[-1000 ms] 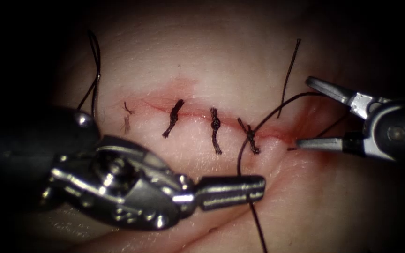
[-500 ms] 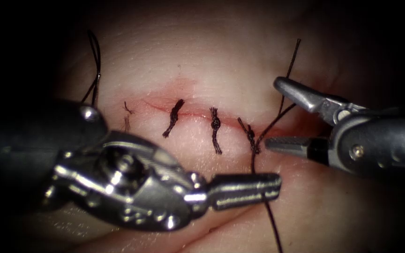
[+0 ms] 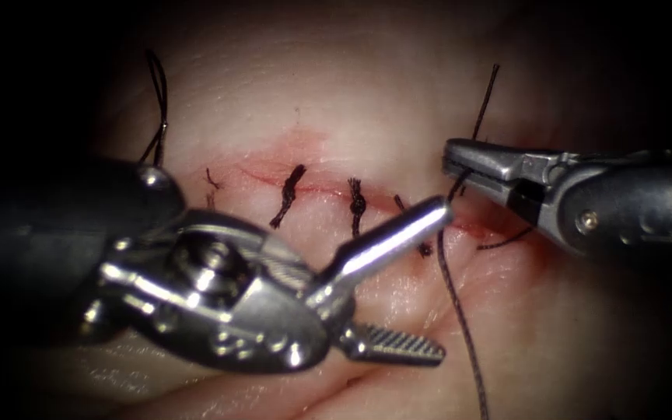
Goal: Wound Closure
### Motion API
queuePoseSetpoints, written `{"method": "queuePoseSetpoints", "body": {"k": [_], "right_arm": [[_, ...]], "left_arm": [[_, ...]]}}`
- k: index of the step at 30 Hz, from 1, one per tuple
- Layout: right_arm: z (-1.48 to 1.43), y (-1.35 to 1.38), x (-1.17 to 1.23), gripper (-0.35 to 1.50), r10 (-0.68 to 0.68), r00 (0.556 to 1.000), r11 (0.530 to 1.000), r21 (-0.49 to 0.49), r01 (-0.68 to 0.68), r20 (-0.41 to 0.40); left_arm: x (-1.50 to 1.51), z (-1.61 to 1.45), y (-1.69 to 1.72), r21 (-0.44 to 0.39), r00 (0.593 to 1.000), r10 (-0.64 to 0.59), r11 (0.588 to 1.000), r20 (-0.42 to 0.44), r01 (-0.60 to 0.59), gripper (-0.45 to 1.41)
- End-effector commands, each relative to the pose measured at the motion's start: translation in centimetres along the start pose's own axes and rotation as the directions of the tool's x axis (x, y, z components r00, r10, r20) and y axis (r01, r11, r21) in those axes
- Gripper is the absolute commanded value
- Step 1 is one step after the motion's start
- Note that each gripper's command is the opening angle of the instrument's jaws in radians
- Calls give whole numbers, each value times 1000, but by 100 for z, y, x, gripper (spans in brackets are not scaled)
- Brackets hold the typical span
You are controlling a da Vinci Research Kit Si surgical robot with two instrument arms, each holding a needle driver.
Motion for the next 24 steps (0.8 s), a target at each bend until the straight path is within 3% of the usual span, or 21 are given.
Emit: {"method": "queuePoseSetpoints", "body": {"k": [1,22,24], "right_arm": [[13,1,-6,-35,9,1000,1000,-3,-9,-2],[33,6,-27,-35,84,996,996,42,-84,11],[33,6,-28,-35,83,996,995,45,-84,12]], "left_arm": [[-3,8,2,2,1000,2,1000,2,-2,106],[-5,32,23,1,999,19,1000,36,-19,84],[-5,31,24,-3,999,20,1000,34,-20,64]]}}
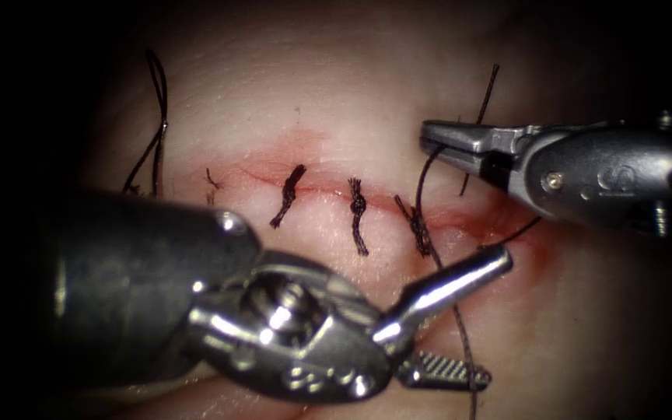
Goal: Wound Closure
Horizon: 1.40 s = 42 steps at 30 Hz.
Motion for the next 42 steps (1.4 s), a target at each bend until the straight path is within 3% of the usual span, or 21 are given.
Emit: {"method": "queuePoseSetpoints", "body": {"k": [1,3,4,11,14,16,18,20,23,28,32,34,35,36,37,42], "right_arm": [[9,3,-2,-35,-2,1000,1000,0,2,0],[9,3,-4,-35,-2,1000,1000,0,2,1],[10,3,-5,-35,3,1000,1000,0,-3,2],[10,-1,-6,-35,21,1000,1000,1,-21,2],[4,-4,-2,-35,30,1000,1000,6,-30,-5],[-2,-4,0,-35,53,999,999,11,-53,-12],[-12,-3,4,62,125,992,992,24,-124,-17],[-25,0,7,125,205,978,979,26,-204,-27],[-47,5,11,141,261,964,965,19,-260,-52],[-83,10,16,148,293,953,955,64,-289,-74],[-106,20,16,138,304,948,951,92,-295,-93],[-113,29,12,109,309,944,949,110,-297,-118],[-114,33,11,86,314,939,947,120,-299,-137],[-114,37,9,22,315,934,946,133,-295,-167],[-112,40,7,-28,310,935,946,152,-286,-172],[-78,52,-14,-35,285,941,951,172,-255,-182]], "left_arm": [[-2,6,1,0,1000,2,1000,-4,-2,49],[0,6,2,-2,1000,2,1000,-13,-2,-25],[2,7,3,-2,1000,3,1000,-16,-3,-45],[6,10,7,-14,999,43,999,-16,-43,-45],[-2,-3,2,-22,999,39,999,-30,-40,-45],[-10,-20,-5,-19,999,36,999,10,-36,-45],[-16,-39,-11,-18,998,33,999,44,-32,-45],[-19,-54,-12,-20,997,43,999,63,-42,-45],[-20,-76,-9,-23,994,60,998,88,-58,-45],[-15,-95,-4,-22,988,76,997,135,-74,-45],[-7,-96,0,-49,981,125,992,145,-119,-45],[0,-94,4,-67,977,151,988,150,-142,-45],[3,-93,5,-74,975,163,985,147,-154,-45],[6,-92,7,-83,974,171,984,148,-160,-45],[10,-91,9,-90,972,183,981,149,-171,-45],[21,-92,13,-110,961,237,969,144,-223,-45]]}}
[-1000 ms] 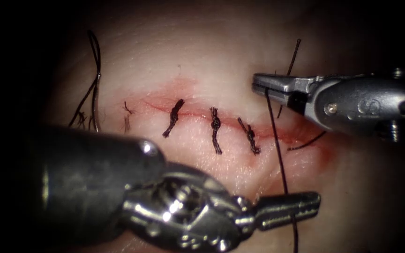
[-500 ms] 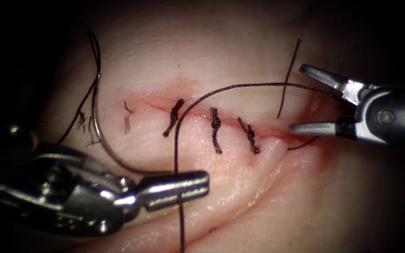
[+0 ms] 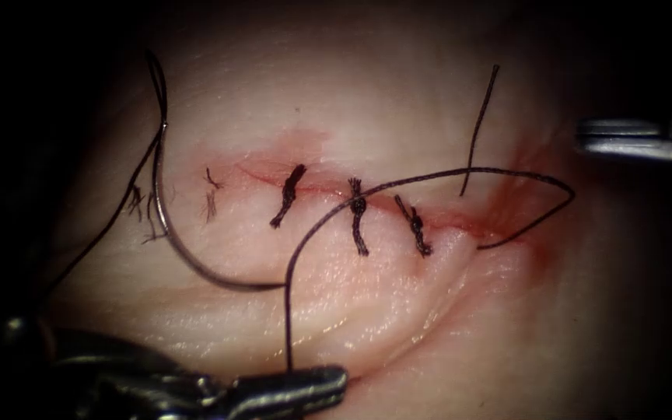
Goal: Wound Closure
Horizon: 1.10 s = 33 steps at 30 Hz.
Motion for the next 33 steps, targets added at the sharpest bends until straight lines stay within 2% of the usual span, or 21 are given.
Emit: {"method": "queuePoseSetpoints", "body": {"k": [1,7,13,16,18,19,21,22,23,25,33], "right_arm": [[21,13,-14,-35,-16,1000,1000,6,16,-5],[72,6,-54,-35,-1,999,995,95,5,-43],[94,-18,-72,-35,50,995,986,162,-36,-87],[95,-25,-71,-35,54,993,984,173,-36,-101],[95,-29,-67,-35,76,984,982,182,-46,-160],[95,-29,-67,-35,76,984,982,182,-46,-160],[95,-30,-59,-35,103,968,982,180,-63,-227],[95,-30,-59,-35,103,968,982,180,-63,-227],[93,-28,-54,-35,131,948,983,163,-86,-291],[91,-26,-50,-35,143,928,984,148,-97,-343],[97,-28,-39,-35,166,910,986,53,-157,-379]], "left_arm": [[-1,6,2,2,1000,3,1000,0,-3,-45],[-9,3,-8,-2,999,18,1000,-33,-18,-45],[-30,6,-29,15,999,-3,1000,-54,4,-45],[-42,9,-36,33,998,-12,999,-57,13,-45],[-56,16,-37,45,999,-13,999,-52,16,-45],[-56,16,-37,45,999,-13,999,-52,16,-45],[-69,29,-29,49,999,-29,998,-38,31,-45],[-69,29,-29,49,999,-29,998,-38,31,-45],[-76,40,-23,47,999,-39,998,-31,40,-45],[-83,53,-13,23,998,-55,998,-20,56,-45],[-92,97,14,-47,997,-71,996,-25,70,-45]]}}
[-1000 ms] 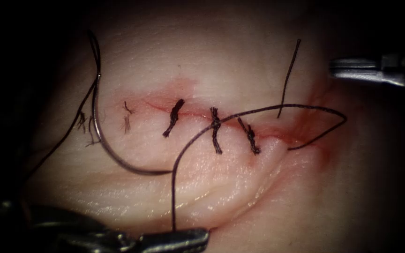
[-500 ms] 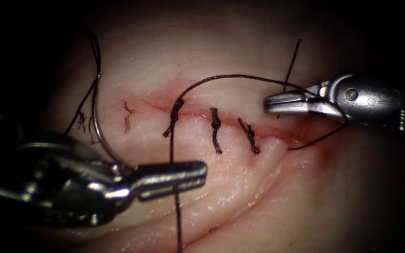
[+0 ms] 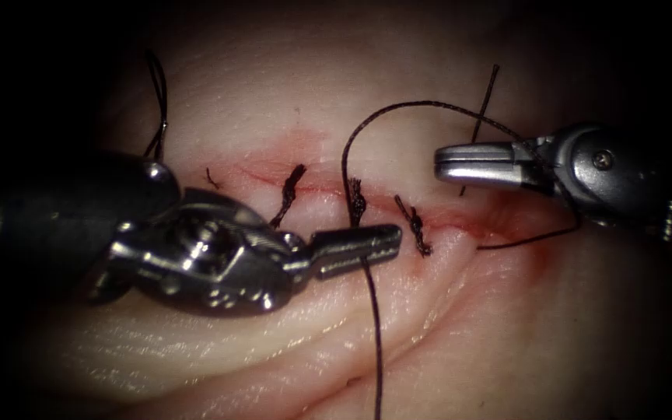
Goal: Wound Closure
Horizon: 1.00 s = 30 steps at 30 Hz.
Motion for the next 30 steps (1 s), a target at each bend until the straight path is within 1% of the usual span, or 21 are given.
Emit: {"method": "queuePoseSetpoints", "body": {"k": [1,2,5,10,11,14,15,17,18,19,25,30], "right_arm": [[10,1,-1,-35,-1,1000,1000,-15,1,-8],[13,0,0,-35,5,1000,999,-39,-5,-17],[16,-2,0,-35,4,1000,998,-60,-5,-14],[21,-4,-1,-35,7,999,993,-122,-3,33],[22,-2,-1,-35,13,998,989,-146,-5,56],[21,1,-1,-35,21,997,986,-168,-8,76],[21,3,-1,-13,28,995,982,-186,-11,93],[20,8,-1,37,40,993,977,-211,-15,114],[19,11,-2,57,47,991,974,-225,-18,126],[19,13,-2,69,54,989,971,-237,-20,137],[16,23,-2,98,89,980,957,-287,-34,178],[15,22,-6,101,78,978,954,-298,-18,191]], "left_arm": [[-1,14,3,-12,1000,-1,1000,-5,1,-45],[1,23,4,-19,1000,2,1000,-15,-2,-45],[4,32,3,-20,1000,1,1000,-24,-2,-45],[13,44,-8,-23,999,-6,1000,-49,5,-45],[17,46,-12,-25,998,-9,1000,-70,7,-45],[23,47,-15,-28,995,-9,1000,-95,6,-45],[26,46,-16,-29,994,-8,1000,-107,5,-45],[33,44,-18,-33,991,-5,999,-136,0,-45],[37,43,-18,-34,989,-3,999,-146,-2,-45],[40,42,-18,-35,987,-1,999,-158,-4,-45],[66,37,-17,-88,975,-31,996,-219,12,-45],[86,30,-23,-112,966,-36,994,-256,8,-45]]}}
